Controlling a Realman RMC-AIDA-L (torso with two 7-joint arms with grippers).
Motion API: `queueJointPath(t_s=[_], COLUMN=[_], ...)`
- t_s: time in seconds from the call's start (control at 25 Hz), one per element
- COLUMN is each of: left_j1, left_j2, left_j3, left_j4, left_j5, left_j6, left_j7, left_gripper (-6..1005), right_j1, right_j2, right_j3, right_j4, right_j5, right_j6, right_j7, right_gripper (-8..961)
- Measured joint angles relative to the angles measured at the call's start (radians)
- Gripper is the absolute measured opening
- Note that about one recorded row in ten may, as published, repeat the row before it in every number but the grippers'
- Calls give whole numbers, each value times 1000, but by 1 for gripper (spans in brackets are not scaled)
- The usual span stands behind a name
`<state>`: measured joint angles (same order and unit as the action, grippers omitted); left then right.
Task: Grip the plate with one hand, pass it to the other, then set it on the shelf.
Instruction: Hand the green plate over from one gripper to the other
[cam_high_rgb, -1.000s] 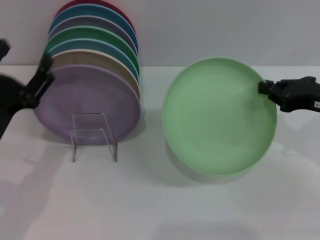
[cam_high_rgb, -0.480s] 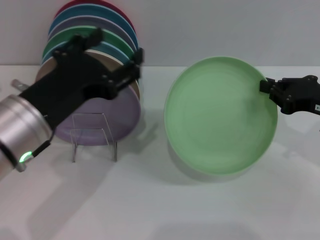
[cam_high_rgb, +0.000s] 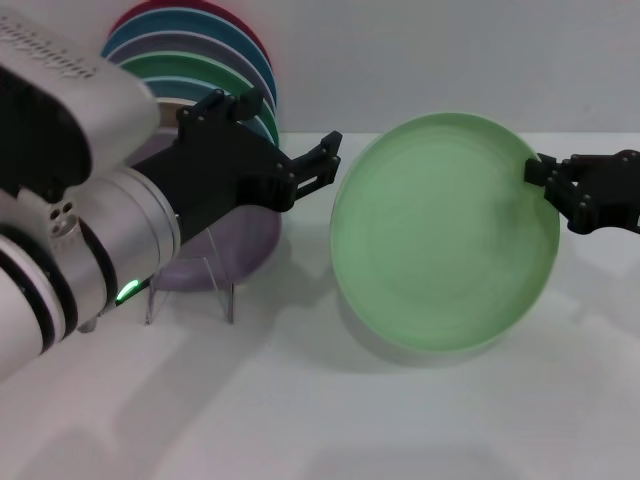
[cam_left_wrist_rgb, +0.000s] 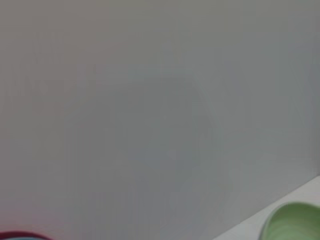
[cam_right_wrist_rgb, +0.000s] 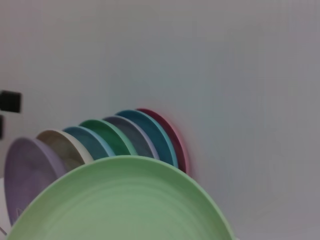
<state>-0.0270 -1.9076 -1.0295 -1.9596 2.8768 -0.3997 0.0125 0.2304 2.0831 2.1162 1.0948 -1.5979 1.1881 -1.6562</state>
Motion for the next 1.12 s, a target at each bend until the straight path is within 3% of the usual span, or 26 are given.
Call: queueJointPath(t_s=[0.16,0.4,0.64,0.76,1.12], left_j1=[-13,-57,-51,-64,-71], left_j2=[-50,-86,-142,-151,-152], left_j3=[-41,-119,-137,-141,-153], left_j4=[-3,21,45,68,102], left_j5=[-40,-251,-300,-302,-303], left_j6=[-81,-197,-235,-248,-241], left_j7=[62,222,340,361,364], left_gripper=[823,822,821,821,820], right_j1=[-4,-6,-1,13,24], right_j2=[0,1,0,1,0], right_j3=[0,-1,-1,-1,-26], right_j4=[-6,-60,-65,-76,-80], right_j5=[19,86,92,93,99], right_j6=[14,46,47,47,56], right_j7=[-28,-128,-141,-145,-145], right_gripper=[33,38,43,45,52])
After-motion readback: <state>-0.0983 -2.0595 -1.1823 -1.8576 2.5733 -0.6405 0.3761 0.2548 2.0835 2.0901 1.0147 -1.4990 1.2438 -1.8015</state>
